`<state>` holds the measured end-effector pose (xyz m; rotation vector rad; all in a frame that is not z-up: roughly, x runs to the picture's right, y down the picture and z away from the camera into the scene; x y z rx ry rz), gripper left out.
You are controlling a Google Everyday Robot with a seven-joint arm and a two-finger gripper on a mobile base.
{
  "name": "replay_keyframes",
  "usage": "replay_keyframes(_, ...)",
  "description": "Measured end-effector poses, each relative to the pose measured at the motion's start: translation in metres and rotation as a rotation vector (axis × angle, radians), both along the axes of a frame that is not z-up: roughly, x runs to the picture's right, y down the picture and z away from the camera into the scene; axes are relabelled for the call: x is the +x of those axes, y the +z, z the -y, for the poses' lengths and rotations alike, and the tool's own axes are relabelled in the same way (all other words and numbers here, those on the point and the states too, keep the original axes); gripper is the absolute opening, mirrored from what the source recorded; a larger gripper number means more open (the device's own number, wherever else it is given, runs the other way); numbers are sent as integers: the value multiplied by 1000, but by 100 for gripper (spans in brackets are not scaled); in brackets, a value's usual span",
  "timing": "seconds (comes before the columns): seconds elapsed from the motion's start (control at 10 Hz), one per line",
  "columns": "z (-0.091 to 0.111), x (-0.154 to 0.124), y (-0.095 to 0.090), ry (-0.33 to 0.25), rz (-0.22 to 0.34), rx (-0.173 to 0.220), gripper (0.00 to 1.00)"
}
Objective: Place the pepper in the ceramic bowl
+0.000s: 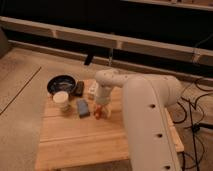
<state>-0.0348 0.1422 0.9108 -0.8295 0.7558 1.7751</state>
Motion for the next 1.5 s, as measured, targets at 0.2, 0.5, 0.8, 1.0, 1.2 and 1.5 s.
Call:
replay_keyframes(0.2, 23, -8, -5, 0, 29, 65, 0)
replay_keyframes(0.5, 49, -17, -23, -2, 69, 153, 0)
replay_keyframes(0.8, 99, -31, -51, -13, 118, 274, 0)
replay_keyframes(1.0, 98, -31, -51, -15, 119, 273, 0)
replay_keyframes(1.2, 98, -32, -51, -15, 119, 273, 0)
replay_keyframes(1.5, 98, -32, -50, -13, 124, 264, 0)
